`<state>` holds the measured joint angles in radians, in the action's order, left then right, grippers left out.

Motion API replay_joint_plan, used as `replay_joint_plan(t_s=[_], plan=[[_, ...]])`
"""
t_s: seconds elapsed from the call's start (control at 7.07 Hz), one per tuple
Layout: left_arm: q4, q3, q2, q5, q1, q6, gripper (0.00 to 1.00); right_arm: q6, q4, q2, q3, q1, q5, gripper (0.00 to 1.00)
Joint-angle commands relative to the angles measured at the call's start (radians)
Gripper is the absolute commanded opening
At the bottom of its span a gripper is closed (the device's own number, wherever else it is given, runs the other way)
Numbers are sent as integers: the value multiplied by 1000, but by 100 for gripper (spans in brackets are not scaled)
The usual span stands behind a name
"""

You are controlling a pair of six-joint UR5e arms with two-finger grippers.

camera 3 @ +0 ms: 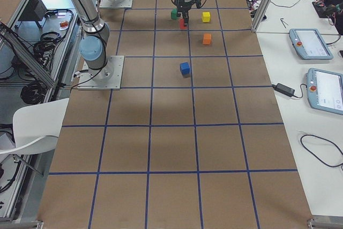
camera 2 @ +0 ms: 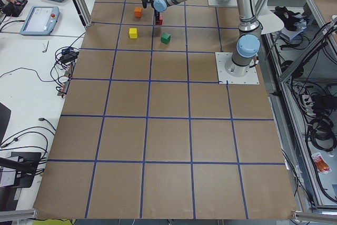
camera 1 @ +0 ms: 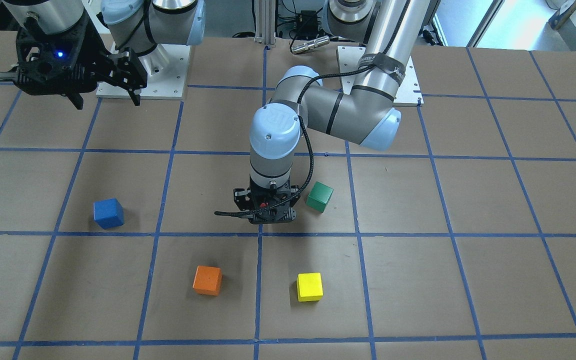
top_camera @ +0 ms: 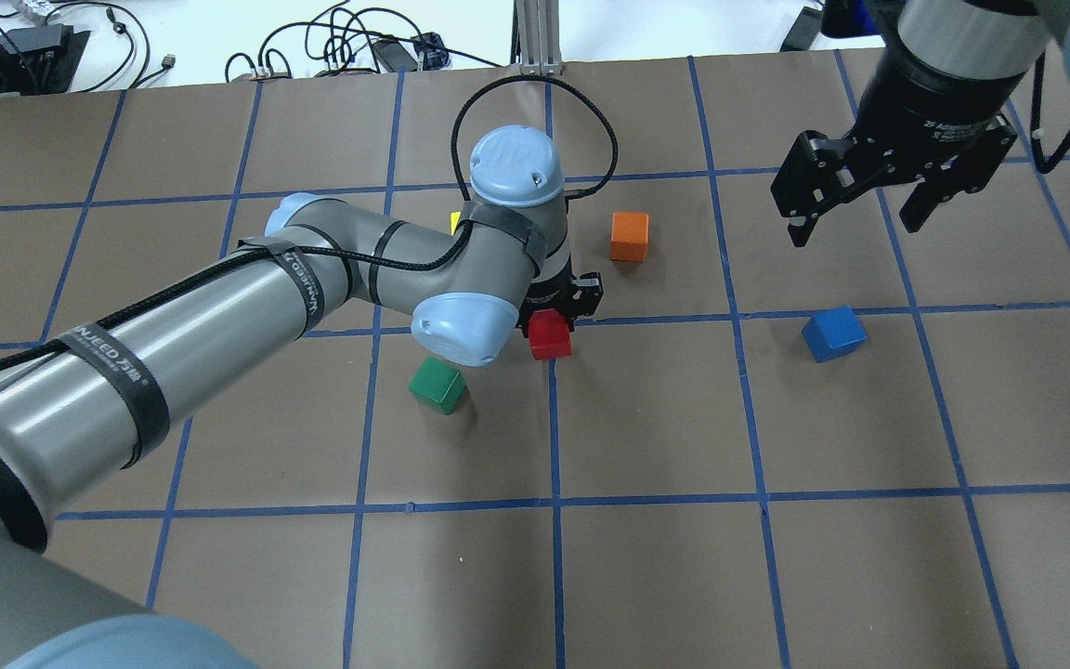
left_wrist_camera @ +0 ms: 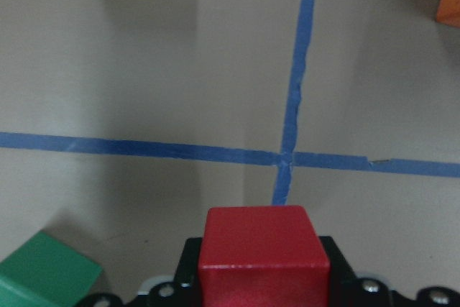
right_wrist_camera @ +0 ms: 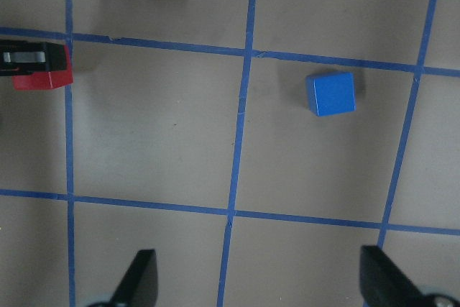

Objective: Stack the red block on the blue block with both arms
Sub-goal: 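Carry the red cube with the left gripper toward the table center, then release the red cube and raise the left gripper away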

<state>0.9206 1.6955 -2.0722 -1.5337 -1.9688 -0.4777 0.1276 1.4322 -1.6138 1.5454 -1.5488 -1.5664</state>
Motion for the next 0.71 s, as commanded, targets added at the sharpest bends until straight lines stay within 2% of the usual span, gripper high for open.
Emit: replay_joint_plan(t_s=[0.0,0.28,0.42,0.57], plan=[[-26,-3,-22,-6,-2,39,99,0,1,0,9,1,0,100],[-19,-14,16,-9,33,66,100,9,4,3,12,1,0,100],[68,-48,64,-8,123,153,100,9,10,3,15,1,2,100],[206,-112,128,-6,195,247,100,15,16,6,16,0,2,100]])
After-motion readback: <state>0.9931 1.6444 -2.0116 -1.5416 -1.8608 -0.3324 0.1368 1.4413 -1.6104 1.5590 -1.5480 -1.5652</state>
